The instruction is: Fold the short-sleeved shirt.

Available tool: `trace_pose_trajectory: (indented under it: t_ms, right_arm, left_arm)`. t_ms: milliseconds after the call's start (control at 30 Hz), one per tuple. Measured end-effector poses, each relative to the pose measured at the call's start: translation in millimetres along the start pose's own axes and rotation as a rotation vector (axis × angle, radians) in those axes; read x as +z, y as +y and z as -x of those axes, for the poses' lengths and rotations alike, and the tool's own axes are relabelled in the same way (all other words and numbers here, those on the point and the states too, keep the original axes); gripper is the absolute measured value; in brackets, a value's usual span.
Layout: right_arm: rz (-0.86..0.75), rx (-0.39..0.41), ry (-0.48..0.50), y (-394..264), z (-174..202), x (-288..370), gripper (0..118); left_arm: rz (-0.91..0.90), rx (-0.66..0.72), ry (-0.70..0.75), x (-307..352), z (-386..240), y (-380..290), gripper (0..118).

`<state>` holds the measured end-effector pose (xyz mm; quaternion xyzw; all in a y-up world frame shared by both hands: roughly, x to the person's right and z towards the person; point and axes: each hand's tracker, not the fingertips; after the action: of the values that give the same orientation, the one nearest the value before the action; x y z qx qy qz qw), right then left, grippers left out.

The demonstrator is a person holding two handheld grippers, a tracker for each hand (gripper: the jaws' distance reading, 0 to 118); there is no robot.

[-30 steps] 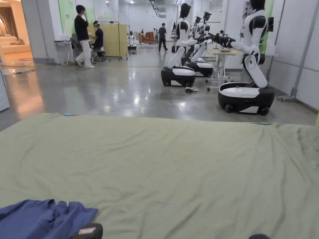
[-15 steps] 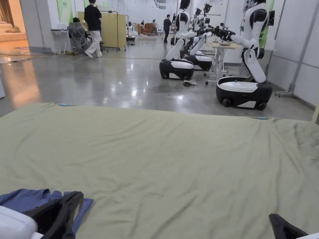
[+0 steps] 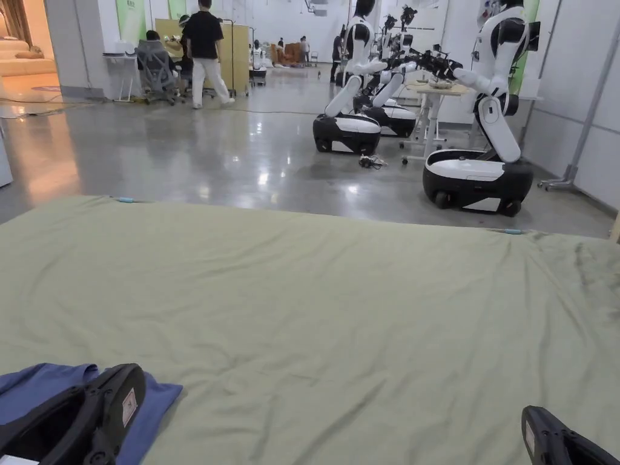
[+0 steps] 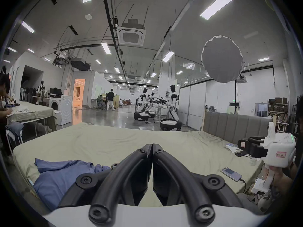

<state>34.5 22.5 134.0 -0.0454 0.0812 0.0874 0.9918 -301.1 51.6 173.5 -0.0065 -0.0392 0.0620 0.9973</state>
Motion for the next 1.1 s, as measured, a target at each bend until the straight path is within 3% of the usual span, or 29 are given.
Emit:
trace_pose_trajectory:
  t_ms: [133,233,333,533,733,767,833,933,967,1100]
  right_arm:
    - [-0.01,-0.018,0.039,2,3,-5,0]
    - [-0.017,-0.057,0.085,5,11,-13,0]
    - [-0.023,-0.084,0.14,6,23,-21,0]
    - [-0.024,-0.079,0.244,7,52,-32,0]
    - [-0.037,-0.072,0.319,9,66,-34,0]
    - [-0.037,-0.068,0.332,10,67,-32,0]
    - [-0.032,-0.055,0.345,8,70,-28,0]
    - [-0.009,-0.035,0.344,0,68,-24,0]
    - [0.003,-0.03,0.342,-3,68,-24,0]
    - [0.058,-0.019,0.327,-12,62,-23,0]
  left_arm:
    - [-0.006,-0.007,0.029,12,8,1,3]
    - [0.021,-0.069,0.16,20,18,4,3]
    - [0.012,-0.067,0.19,34,30,8,3]
    - [0.02,-0.116,0.308,54,47,11,3]
    - [0.072,-0.07,0.339,62,72,11,5]
    - [0.081,-0.072,0.339,62,77,10,14]
    - [0.132,-0.086,0.349,54,94,8,54]
    - [0.255,-0.11,0.322,25,118,-4,97]
    - [0.287,-0.103,0.302,14,125,-9,102]
    - [0.445,-0.033,0.253,-50,164,-34,102]
